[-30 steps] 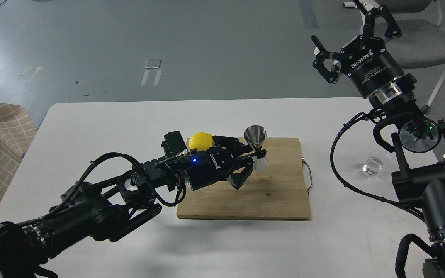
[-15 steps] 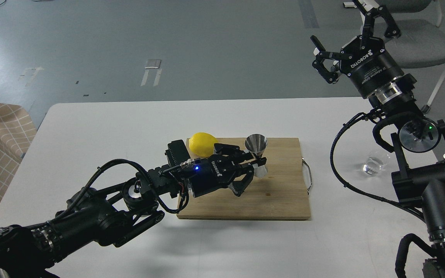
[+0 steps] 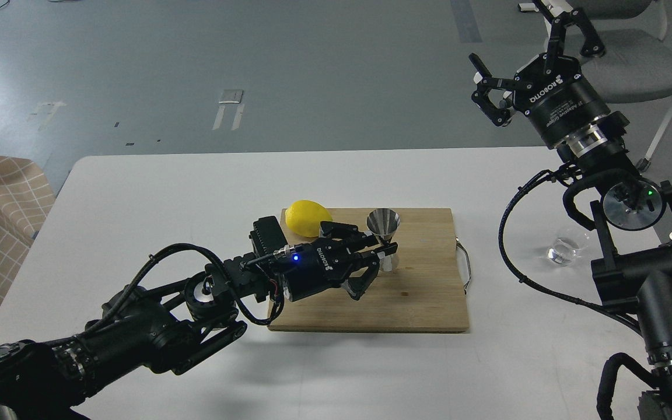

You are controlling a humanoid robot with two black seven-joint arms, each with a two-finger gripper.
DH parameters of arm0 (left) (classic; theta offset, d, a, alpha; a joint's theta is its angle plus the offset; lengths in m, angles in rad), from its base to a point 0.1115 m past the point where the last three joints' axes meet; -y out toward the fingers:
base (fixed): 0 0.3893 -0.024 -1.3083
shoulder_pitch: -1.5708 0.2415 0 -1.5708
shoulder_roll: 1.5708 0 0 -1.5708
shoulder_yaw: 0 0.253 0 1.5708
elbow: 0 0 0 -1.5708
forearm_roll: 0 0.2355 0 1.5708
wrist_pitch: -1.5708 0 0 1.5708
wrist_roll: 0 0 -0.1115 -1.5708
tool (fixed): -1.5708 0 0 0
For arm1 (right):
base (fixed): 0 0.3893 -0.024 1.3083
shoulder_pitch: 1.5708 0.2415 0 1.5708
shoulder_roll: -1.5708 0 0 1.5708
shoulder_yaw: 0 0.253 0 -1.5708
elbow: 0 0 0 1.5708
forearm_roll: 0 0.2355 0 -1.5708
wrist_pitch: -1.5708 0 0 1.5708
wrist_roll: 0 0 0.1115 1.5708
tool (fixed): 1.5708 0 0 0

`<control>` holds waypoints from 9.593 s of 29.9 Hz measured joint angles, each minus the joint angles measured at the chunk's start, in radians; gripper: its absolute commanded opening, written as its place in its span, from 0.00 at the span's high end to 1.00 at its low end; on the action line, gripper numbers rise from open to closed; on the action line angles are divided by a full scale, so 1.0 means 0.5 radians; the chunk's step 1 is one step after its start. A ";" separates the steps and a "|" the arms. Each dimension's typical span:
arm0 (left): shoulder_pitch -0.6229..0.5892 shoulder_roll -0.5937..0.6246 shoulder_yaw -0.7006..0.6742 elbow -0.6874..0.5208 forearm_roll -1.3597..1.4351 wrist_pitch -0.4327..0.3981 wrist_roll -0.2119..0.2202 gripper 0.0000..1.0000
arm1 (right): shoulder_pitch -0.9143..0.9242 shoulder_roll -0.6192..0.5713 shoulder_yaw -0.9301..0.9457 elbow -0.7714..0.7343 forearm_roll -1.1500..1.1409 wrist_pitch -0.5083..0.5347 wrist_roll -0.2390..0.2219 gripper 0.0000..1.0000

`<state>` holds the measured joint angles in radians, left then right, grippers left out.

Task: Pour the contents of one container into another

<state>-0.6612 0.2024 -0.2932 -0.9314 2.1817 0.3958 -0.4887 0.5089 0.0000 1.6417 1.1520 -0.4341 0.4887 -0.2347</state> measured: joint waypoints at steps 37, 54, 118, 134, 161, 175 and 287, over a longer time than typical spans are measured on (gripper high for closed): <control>-0.032 0.030 0.040 0.131 0.000 0.000 0.000 0.95 | 0.000 0.000 0.001 -0.004 0.000 0.000 0.000 0.00; -0.028 0.028 0.050 0.175 0.000 0.000 0.000 0.95 | 0.007 0.000 0.003 -0.009 0.000 0.000 0.000 0.00; 0.003 0.010 0.085 0.206 0.000 0.097 0.055 0.40 | 0.004 0.000 0.000 -0.009 0.000 0.000 0.000 0.00; 0.047 0.020 0.086 0.186 0.000 0.119 0.017 0.28 | 0.004 0.000 0.002 -0.009 0.000 0.000 0.001 0.00; 0.077 0.192 0.079 0.180 0.000 0.123 0.000 0.26 | 0.019 0.000 0.003 -0.009 0.000 0.000 0.000 0.00; 0.079 0.355 0.077 0.097 0.000 0.180 0.000 0.26 | 0.020 0.000 0.003 -0.009 -0.003 0.000 0.000 0.00; -0.075 0.195 -0.902 0.155 -4.025 -1.560 0.000 0.02 | -0.524 0.000 0.101 0.411 0.668 -0.567 -0.022 0.04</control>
<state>-0.6987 0.3000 -0.7439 -0.8539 0.1692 -0.3844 -0.4886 0.2467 0.0000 1.6920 1.3574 -0.1001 0.2052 -0.2455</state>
